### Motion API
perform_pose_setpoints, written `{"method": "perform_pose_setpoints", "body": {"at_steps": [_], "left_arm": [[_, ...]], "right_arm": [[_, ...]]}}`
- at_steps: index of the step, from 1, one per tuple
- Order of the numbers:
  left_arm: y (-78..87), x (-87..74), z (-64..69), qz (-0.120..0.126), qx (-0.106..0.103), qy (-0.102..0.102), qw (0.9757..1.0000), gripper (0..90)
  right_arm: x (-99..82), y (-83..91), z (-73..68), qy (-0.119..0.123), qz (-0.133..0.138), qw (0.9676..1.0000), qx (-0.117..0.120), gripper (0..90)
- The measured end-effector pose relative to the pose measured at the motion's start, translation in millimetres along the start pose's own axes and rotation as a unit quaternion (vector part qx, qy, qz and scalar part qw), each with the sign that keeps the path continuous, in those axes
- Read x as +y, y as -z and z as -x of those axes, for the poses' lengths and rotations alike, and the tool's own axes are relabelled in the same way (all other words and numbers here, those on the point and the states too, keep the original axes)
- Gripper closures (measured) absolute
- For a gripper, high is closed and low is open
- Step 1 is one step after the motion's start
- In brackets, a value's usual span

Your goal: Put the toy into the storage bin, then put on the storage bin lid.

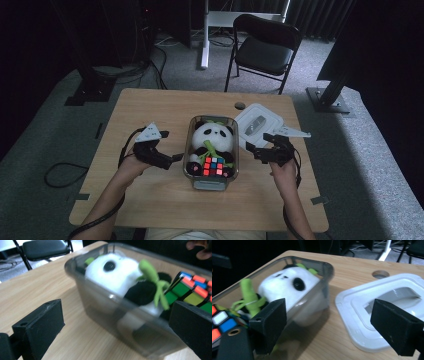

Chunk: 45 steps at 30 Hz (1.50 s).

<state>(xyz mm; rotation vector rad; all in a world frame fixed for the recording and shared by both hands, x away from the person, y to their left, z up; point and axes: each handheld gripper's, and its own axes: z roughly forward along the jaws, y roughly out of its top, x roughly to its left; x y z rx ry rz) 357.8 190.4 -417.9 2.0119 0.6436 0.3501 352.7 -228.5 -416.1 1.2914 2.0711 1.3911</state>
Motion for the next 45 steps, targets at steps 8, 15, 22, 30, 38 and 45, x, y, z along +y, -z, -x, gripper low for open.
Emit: {"method": "perform_pose_setpoints", "body": {"at_steps": [8, 15, 22, 30, 38, 45], "left_arm": [[-2.2, -31.8, -14.6, -0.022, 0.031, 0.026, 0.999, 0.5], [-7.2, -57.5, -20.8, -0.044, 0.049, 0.036, 0.9972, 0.5], [-17.8, -77.3, -19.0, -0.058, 0.051, 0.045, 0.996, 0.5], [-22.7, -81.4, -19.8, -0.056, 0.055, 0.044, 0.996, 0.5], [-33.8, -77.8, -21.1, -0.061, 0.05, 0.037, 0.9962, 0.5], [-42.8, -71.9, -17.4, -0.063, 0.044, 0.028, 0.9967, 0.5]], "right_arm": [[-6.4, -4.4, 5.6, 0.002, -0.027, 0.999, -0.035, 10.6], [-12.2, -10.6, 13.1, 0.0, -0.035, 0.9985, -0.041, 10.6], [-18.6, -21.2, 23.6, -0.013, -0.04, 0.9979, -0.05, 10.7], [-26.6, -31.6, 37.5, -0.031, -0.04, 0.9963, -0.07, 10.6], [-29.5, -51.1, 54.4, -0.037, -0.07, 0.9932, -0.086, 10.7], [-24.7, -66.7, 60.6, -0.051, -0.064, 0.9917, -0.099, 10.7]]}}
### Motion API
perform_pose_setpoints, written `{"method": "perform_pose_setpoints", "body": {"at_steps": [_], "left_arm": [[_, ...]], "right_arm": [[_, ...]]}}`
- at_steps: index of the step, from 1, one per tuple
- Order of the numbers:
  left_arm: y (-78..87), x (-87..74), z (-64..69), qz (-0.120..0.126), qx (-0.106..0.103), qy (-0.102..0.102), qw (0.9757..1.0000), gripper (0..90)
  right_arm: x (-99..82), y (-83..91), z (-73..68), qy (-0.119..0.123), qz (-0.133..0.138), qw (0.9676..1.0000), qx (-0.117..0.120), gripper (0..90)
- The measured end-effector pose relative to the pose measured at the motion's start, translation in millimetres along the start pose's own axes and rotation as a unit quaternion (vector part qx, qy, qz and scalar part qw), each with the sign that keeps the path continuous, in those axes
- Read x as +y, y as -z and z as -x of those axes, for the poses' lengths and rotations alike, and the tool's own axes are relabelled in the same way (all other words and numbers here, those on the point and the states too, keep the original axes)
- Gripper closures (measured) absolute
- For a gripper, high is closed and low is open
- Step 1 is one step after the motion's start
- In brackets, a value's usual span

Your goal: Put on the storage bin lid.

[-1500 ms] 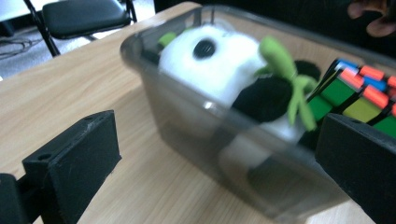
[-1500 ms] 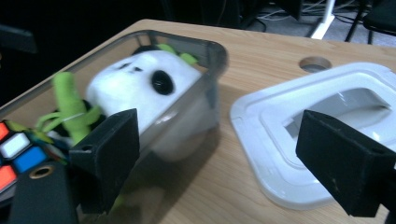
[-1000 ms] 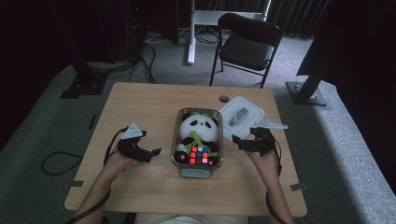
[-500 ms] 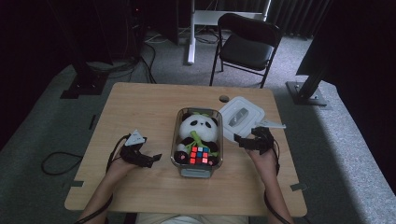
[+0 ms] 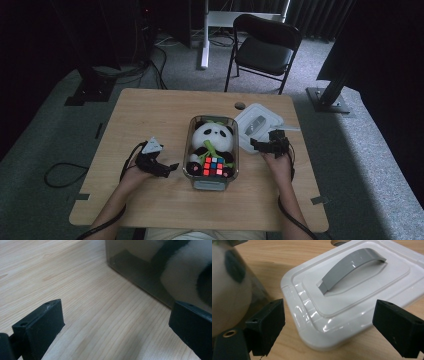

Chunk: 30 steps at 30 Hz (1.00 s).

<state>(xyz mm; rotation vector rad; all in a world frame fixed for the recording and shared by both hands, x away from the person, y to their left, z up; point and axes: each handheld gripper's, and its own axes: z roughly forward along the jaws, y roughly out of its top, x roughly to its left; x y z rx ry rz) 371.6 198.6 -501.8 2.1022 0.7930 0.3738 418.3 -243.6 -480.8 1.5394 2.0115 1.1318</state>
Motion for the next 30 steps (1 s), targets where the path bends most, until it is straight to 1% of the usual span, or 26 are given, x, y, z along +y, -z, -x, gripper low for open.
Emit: {"method": "perform_pose_setpoints", "body": {"at_steps": [4, 7, 9, 12, 14, 15, 17, 18, 20, 21, 24, 26, 27, 28, 29, 30], "left_arm": [[-3.1, 2.4, 1.6, 0.001, -0.003, -0.001, 1.0, 0.5], [-4.5, 5.0, 3.1, 0.003, -0.004, -0.003, 1.0, 0.5], [-5.3, 6.8, 4.6, 0.003, -0.007, -0.005, 1.0, 0.5], [-6.8, 10.1, 8.1, 0.003, -0.01, -0.01, 0.9999, 0.5], [-8.6, 12.7, 10.5, 0.004, -0.012, -0.013, 0.9998, 0.5], [-9.5, 14.0, 11.5, 0.002, -0.014, -0.016, 0.9998, 0.5], [-11.5, 16.7, 14.0, 0.003, -0.017, -0.02, 0.9997, 0.5], [-12.2, 17.9, 14.9, 0.002, -0.018, -0.023, 0.9996, 0.5], [-13.3, 19.9, 15.9, 0.004, -0.021, -0.023, 0.9995, 0.5], [-13.4, 20.8, 15.9, 0.003, -0.021, -0.025, 0.9995, 0.5], [-13.1, 22.5, 15.8, 0.005, -0.019, -0.024, 0.9995, 0.5], [-12.5, 23.0, 15.3, 0.005, -0.02, -0.024, 0.9995, 0.5], [-12.3, 23.1, 15.4, 0.005, -0.018, -0.025, 0.9995, 0.5], [-12.0, 23.2, 15.4, 0.005, -0.017, -0.025, 0.9995, 0.5], [-11.6, 23.2, 15.3, 0.006, -0.018, -0.024, 0.9995, 0.5], [-11.3, 23.2, 15.2, 0.006, -0.018, -0.023, 0.9995, 0.5]], "right_arm": [[4.8, -8.9, -1.8, 0.004, 0.001, 0.9999, -0.014, 12.6], [10.7, -16.5, -2.1, -0.005, 0.004, 0.9999, -0.013, 12.5], [14.5, -22.3, -2.6, -0.009, 0.005, 0.9998, -0.016, 12.7], [19.1, -32.5, -3.2, -0.014, 0.004, 0.9994, -0.03, 13.4], [22.0, -40.0, -3.7, -0.021, -0.001, 0.999, -0.039, 13.8], [23.7, -43.9, -4.2, -0.02, -0.004, 0.9987, -0.046, 13.8], [26.8, -51.3, -4.8, -0.023, -0.009, 0.9984, -0.051, 14.2], [28.0, -54.3, -5.7, -0.02, -0.01, 0.9979, -0.06, 14.3], [30.0, -59.5, -6.8, -0.019, -0.012, 0.997, -0.073, 18.4], [31.0, -61.8, -7.1, -0.022, -0.013, 0.9965, -0.08, 18.4], [33.3, -67.3, -6.2, -0.032, -0.013, 0.9953, -0.091, 18.6], [34.7, -71.8, -5.2, -0.039, -0.017, 0.9949, -0.092, 19.6], [35.3, -73.9, -5.5, -0.039, -0.021, 0.9946, -0.094, 22.4], [35.7, -76.3, -6.1, -0.036, -0.027, 0.9943, -0.096, 23.3], [35.7, -78.7, -7.5, -0.033, -0.032, 0.9939, -0.1, 27.2], [35.4, -81.4, -8.8, -0.027, -0.038, 0.9933, -0.106, 27.7]]}}
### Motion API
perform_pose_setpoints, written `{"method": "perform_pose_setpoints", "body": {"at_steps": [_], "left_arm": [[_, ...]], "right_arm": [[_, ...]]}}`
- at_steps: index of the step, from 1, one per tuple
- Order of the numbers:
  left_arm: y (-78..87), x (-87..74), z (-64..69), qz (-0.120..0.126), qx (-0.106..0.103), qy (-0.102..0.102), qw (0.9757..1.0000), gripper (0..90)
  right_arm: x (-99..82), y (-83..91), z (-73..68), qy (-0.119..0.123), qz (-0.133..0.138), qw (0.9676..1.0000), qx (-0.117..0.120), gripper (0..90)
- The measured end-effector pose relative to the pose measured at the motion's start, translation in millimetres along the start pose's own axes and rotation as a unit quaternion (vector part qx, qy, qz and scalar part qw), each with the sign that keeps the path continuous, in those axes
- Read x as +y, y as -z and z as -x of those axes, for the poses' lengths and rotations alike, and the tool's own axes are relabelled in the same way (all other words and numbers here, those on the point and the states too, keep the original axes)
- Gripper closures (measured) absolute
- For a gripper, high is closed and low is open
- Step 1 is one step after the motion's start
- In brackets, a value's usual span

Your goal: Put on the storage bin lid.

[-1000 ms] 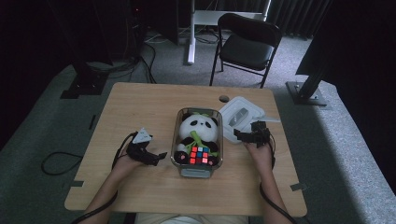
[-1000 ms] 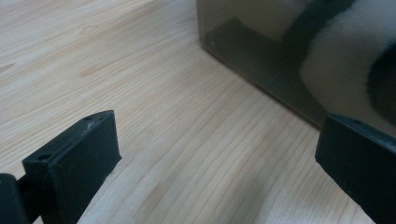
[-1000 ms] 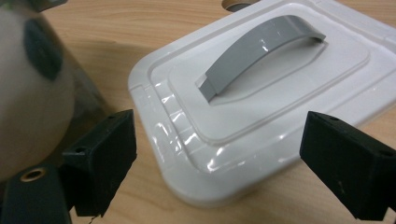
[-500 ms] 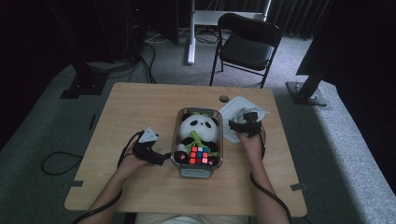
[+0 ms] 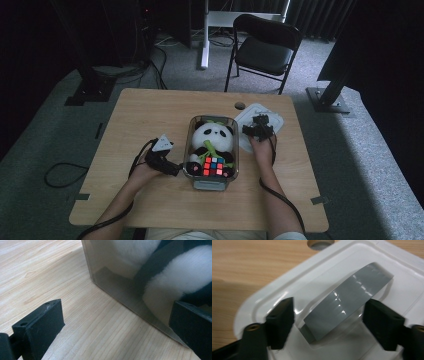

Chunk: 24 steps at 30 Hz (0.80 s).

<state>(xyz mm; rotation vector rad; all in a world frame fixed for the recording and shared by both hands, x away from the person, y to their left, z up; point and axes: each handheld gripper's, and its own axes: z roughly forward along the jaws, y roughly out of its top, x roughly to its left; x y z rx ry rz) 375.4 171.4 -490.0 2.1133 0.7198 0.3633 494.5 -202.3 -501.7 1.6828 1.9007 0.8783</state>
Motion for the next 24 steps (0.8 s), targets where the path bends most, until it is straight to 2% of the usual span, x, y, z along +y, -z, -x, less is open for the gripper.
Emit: {"method": "perform_pose_setpoints", "body": {"at_steps": [2, 3, 5, 7, 15, 24], "left_arm": [[0.5, 0.1, 0.1, 0.0, 0.001, 0.0, 1.0, 0.5], [0.6, 0.2, 0.3, 0.001, -0.001, 0.001, 1.0, 0.5], [0.8, 0.4, 0.8, 0.0, 0.001, -0.002, 1.0, 0.5], [1.1, 1.0, 1.1, 0.0, 0.0, -0.002, 1.0, 0.5], [3.5, 3.2, 1.2, 0.007, 0.002, -0.001, 1.0, 0.5], [6.1, 4.4, 1.6, 0.012, 0.004, 0.002, 0.9999, 0.5]], "right_arm": [[-1.1, -4.4, -3.4, 0.007, -0.008, 0.9999, 0.0, 33.4], [-1.9, -5.7, -4.4, 0.009, -0.007, 0.9999, -0.004, 35.0], [-3.7, -6.5, -6.0, 0.008, -0.002, 0.9999, -0.011, 43.8], [-4.2, -5.6, -4.7, 0.001, 0.001, 1.0, -0.004, 45.7], [-5.7, 0.6, 2.8, 0.001, -0.005, 0.9999, 0.009, 57.2], [-16.8, 24.4, 14.6, 0.029, 0.003, 0.999, 0.032, 61.9]]}}
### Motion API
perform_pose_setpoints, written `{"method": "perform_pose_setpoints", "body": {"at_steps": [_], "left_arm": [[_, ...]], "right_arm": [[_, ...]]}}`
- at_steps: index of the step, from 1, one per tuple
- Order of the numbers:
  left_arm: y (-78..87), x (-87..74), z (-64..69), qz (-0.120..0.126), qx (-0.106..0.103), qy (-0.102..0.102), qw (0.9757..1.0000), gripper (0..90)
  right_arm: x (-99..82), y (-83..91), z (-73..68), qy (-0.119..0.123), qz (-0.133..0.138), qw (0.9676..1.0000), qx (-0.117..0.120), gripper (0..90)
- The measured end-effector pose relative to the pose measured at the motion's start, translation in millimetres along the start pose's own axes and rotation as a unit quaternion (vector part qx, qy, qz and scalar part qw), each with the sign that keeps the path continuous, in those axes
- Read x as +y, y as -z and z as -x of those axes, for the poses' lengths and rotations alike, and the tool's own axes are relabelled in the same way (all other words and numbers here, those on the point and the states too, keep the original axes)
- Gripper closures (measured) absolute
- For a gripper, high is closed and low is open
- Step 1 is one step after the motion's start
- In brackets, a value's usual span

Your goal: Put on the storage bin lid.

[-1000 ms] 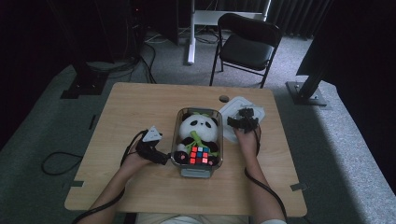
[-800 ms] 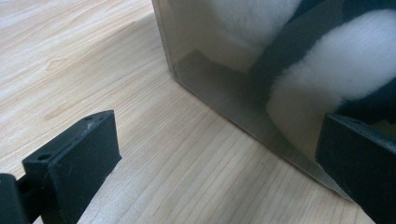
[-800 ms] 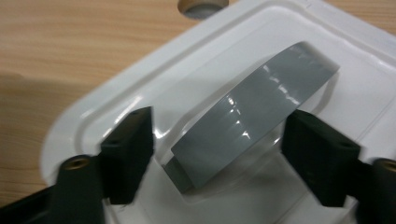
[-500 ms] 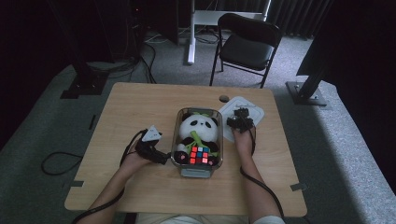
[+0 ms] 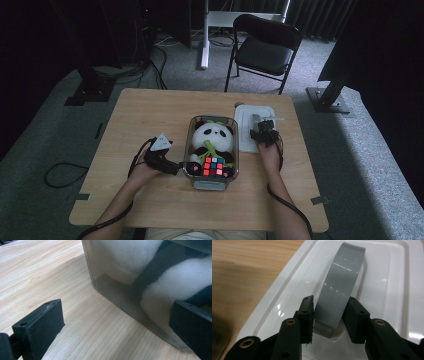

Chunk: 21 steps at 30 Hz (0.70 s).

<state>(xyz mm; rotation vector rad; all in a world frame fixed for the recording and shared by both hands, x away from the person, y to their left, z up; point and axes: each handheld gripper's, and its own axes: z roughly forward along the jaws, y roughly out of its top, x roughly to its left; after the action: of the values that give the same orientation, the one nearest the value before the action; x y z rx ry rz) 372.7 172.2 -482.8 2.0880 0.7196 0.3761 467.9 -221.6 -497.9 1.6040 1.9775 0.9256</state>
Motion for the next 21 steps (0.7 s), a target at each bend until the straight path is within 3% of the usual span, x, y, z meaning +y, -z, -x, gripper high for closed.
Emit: {"method": "perform_pose_setpoints", "body": {"at_steps": [13, 21], "left_arm": [[-0.3, 2.6, 0.4, 0.003, 0.008, -0.002, 1.0, 0.5], [1.0, 3.5, 2.4, 0.003, 0.01, -0.004, 0.9999, 0.5]], "right_arm": [[-49.0, 59.0, 12.5, 0.004, 0.024, 0.9994, 0.024, 64.3], [-73.1, 76.8, 21.2, 0.007, 0.013, 0.9988, 0.046, 64.7]]}}
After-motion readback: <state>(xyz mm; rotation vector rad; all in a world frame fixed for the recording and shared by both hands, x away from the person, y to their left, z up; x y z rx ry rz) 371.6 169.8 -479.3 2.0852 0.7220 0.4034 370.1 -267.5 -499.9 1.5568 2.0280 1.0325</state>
